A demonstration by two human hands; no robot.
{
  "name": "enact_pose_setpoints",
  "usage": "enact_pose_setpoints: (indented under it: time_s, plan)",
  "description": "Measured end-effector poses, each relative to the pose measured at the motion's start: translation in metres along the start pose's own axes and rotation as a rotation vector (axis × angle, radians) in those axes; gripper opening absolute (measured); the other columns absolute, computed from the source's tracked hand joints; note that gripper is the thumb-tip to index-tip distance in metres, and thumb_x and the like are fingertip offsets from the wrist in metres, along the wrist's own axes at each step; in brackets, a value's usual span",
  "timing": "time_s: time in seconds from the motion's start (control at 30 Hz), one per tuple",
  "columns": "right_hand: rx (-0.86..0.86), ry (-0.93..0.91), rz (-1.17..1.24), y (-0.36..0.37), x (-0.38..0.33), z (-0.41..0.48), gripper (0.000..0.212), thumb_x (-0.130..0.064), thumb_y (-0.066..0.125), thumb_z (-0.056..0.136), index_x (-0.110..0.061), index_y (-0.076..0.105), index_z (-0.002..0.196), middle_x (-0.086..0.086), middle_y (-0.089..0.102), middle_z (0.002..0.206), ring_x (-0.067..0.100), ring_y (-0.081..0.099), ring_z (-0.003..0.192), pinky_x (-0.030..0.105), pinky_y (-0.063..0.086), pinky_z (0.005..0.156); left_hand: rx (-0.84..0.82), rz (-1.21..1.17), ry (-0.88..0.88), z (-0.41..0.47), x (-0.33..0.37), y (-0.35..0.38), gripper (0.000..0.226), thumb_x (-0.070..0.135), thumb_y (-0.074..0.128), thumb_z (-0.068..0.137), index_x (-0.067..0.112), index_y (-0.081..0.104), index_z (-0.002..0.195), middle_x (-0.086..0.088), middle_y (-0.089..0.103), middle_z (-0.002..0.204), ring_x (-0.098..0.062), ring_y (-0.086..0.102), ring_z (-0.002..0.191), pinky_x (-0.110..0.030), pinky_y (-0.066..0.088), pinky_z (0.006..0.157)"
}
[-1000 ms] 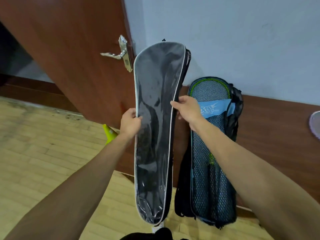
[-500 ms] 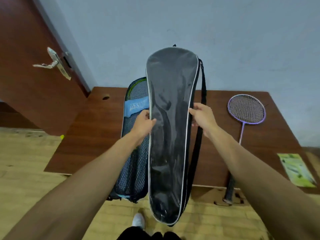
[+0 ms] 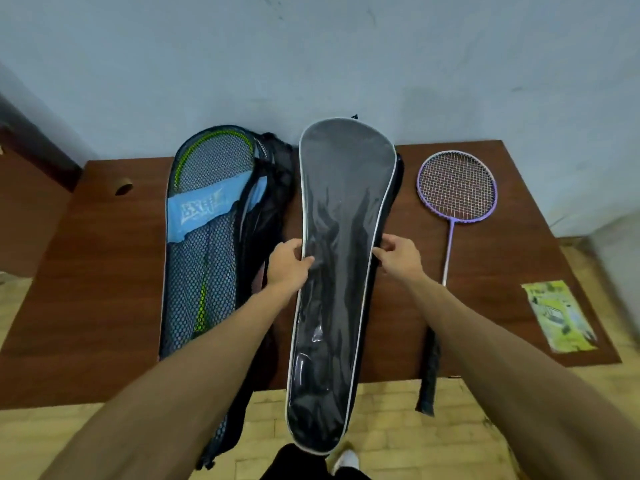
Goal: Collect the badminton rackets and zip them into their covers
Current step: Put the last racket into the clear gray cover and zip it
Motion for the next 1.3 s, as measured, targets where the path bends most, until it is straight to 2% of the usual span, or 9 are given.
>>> enact_pose_setpoints:
  time_s: [0.27,0.4,0.5,0.57,0.63,0.77,0.93,1.1,1.3]
  plan:
    - [-0.103,0.265,0.073,0.012,0.042,0.03,0.051,-0.007,0.056,0.086,-0.017,0.051,0.135,0.01,0.067,0.107,0.022,0.065,0.076,0.024,0.057,0.056,-0.171,0.214,-0.148,0.022,-0.035,0.051,0.062,0.047,0.068,0.077,0.022,0.048,0.13,-0.009,0.047,0.124,-0.03,0.048,0.116,-0.042,0.043,0.101]
    - [-0.095,0.204,0.02,-0.02,0.058,0.04,0.037,-0.008,0.054,0.087,-0.012,0.061,0.123,0.004,0.067,0.091,0.017,0.064,0.072,0.026,0.058,0.057,-0.109,0.375,-0.044,0.019,-0.007,0.073,0.047,0.035,0.064,0.086,0.015,0.047,0.126,-0.009,0.042,0.127,-0.028,0.045,0.116,-0.038,0.039,0.1]
    - [-0.027,0.179,-0.053,-0.057,0.077,0.048,0.027,-0.013,0.055,0.087,-0.012,0.066,0.112,0.003,0.068,0.091,0.018,0.064,0.066,0.035,0.059,0.071,-0.183,0.297,0.001,0.015,0.012,0.109,0.028,0.033,0.061,0.089,0.015,0.052,0.108,-0.006,0.053,0.112,-0.023,0.055,0.099,-0.04,0.047,0.09]
    - [0.0,0.194,-0.125,-0.08,0.092,0.053,0.021,-0.016,0.056,0.088,-0.016,0.065,0.106,0.004,0.068,0.1,0.022,0.066,0.078,0.035,0.056,0.082,-0.2,0.331,0.029,0.011,0.021,0.131,0.023,0.035,0.061,0.089,0.016,0.053,0.098,-0.004,0.056,0.103,-0.023,0.056,0.095,-0.04,0.048,0.085]
    - [0.014,0.211,-0.164,-0.096,0.108,0.061,0.02,-0.019,0.056,0.086,-0.016,0.064,0.105,0.007,0.068,0.107,0.027,0.065,0.094,0.038,0.053,0.089,-0.193,0.377,0.008,0.007,0.024,0.149,0.028,0.04,0.06,0.089,0.015,0.052,0.1,-0.003,0.055,0.106,-0.022,0.056,0.094,-0.039,0.049,0.084]
    - [-0.018,0.201,-0.206,-0.104,0.13,0.081,0.024,-0.024,0.059,0.088,-0.008,0.055,0.105,0.013,0.066,0.106,0.03,0.065,0.096,0.036,0.052,0.083,-0.153,0.519,-0.056,0.002,0.018,0.168,0.046,0.045,0.061,0.088,0.01,0.046,0.114,-0.006,0.048,0.118,-0.024,0.054,0.103,-0.038,0.048,0.086]
    - [0.026,0.214,-0.211,-0.104,0.134,0.1,0.037,-0.024,0.065,0.085,-0.004,0.045,0.11,0.019,0.059,0.113,0.037,0.062,0.101,0.047,0.053,0.087,-0.112,0.57,0.007,0.0,0.024,0.181,0.026,0.029,0.053,0.093,0.01,0.045,0.108,-0.01,0.053,0.11,-0.03,0.058,0.095,-0.043,0.049,0.08]
    - [-0.098,0.257,-0.2,-0.097,0.147,0.113,0.028,-0.017,0.056,0.073,-0.003,0.055,0.097,0.019,0.067,0.097,0.035,0.069,0.078,0.045,0.06,0.07,-0.105,0.434,-0.087,0.001,0.022,0.176,0.017,0.019,0.054,0.093,0.009,0.05,0.105,-0.011,0.061,0.102,-0.028,0.059,0.093,-0.039,0.05,0.079]
    - [-0.205,0.235,-0.147,-0.091,0.126,0.094,0.015,-0.003,0.052,0.084,-0.01,0.049,0.098,0.017,0.064,0.097,0.03,0.071,0.059,0.042,0.061,0.061,-0.115,0.439,-0.166,0.002,0.028,0.157,0.026,0.017,0.055,0.088,0.004,0.048,0.111,-0.018,0.061,0.105,-0.036,0.06,0.095,-0.036,0.045,0.073]
Point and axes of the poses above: each hand's wrist, its own z-axis towards the middle knuckle, its own y-axis out of the palm, x = y × z, the point moved 8 cm from there along z, towards the middle knuckle
